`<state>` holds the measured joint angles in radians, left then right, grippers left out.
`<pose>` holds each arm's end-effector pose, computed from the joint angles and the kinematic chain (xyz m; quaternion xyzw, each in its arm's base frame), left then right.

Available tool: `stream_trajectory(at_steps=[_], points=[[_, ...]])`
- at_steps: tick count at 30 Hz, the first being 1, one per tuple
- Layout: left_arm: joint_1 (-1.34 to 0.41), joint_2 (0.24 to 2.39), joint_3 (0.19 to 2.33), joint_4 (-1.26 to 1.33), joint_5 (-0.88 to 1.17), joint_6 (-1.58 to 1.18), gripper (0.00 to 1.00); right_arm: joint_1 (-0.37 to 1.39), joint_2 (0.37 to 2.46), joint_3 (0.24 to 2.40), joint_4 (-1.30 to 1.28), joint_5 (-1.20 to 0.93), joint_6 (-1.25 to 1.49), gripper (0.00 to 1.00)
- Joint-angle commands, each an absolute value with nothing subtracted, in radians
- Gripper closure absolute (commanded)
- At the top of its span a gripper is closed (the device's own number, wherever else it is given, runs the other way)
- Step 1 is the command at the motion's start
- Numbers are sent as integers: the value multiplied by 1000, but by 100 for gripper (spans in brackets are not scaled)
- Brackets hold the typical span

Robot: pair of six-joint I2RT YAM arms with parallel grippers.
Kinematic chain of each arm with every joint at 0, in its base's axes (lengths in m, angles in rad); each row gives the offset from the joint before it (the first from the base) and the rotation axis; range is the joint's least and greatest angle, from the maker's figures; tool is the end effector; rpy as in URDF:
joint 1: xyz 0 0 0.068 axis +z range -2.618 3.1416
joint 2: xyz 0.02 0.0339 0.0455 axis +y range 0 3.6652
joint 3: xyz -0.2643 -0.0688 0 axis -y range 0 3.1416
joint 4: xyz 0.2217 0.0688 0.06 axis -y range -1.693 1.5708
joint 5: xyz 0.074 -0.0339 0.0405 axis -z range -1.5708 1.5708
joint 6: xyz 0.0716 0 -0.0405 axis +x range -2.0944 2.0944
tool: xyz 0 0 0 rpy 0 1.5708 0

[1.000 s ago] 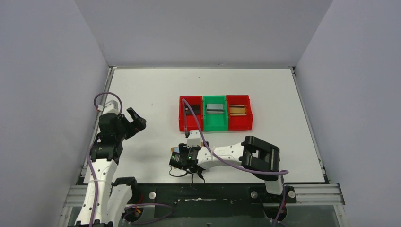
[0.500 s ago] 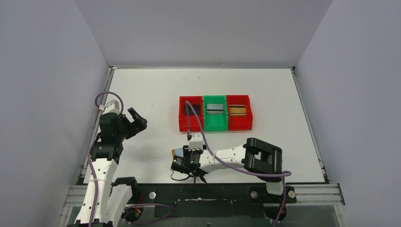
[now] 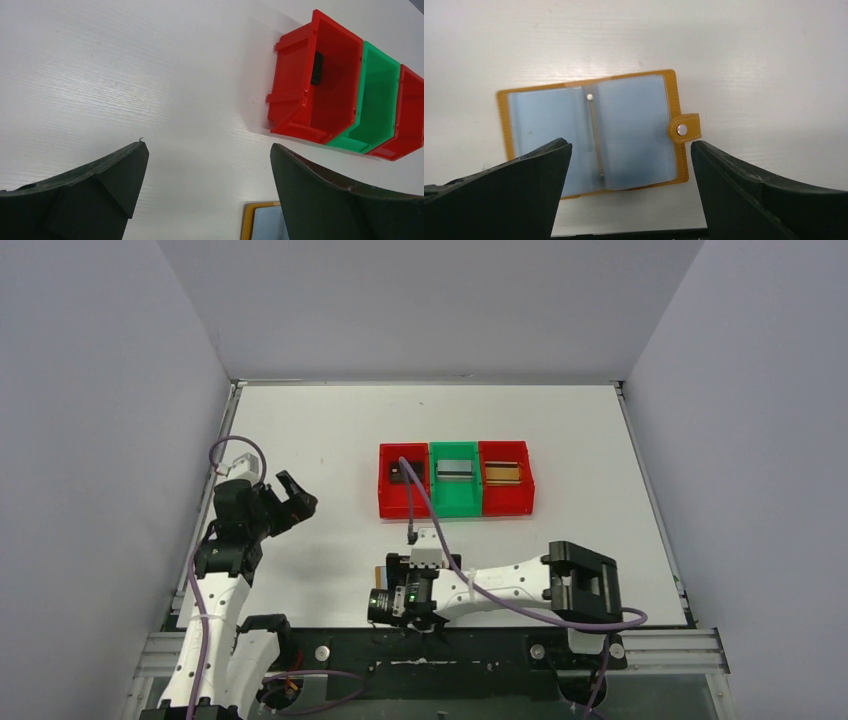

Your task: Take the credit cards out of the card holder

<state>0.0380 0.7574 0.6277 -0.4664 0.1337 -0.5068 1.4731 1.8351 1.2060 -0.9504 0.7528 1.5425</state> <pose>0.1757 -0.0029 0.2445 -0.2071 0.8575 -0.1659 0.4408 0.0782 0.2963 0.1604 0.0307 0.9295 -0.0272 0.3666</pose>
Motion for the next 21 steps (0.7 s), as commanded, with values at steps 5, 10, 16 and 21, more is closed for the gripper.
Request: stream_trajectory(at_steps=[5, 10, 16, 21], points=[[32, 787, 672, -406, 101, -494, 4, 1366, 1477, 1114, -791, 913, 1298, 2], [30, 801, 697, -415, 39, -486, 4, 1141, 1216, 947, -670, 897, 1101, 2], [29, 792, 700, -417, -25, -492, 4, 746, 849, 758, -425, 725, 723, 2], [29, 787, 703, -408, -52, -488, 4, 490, 772, 720, -336, 537, 504, 2]])
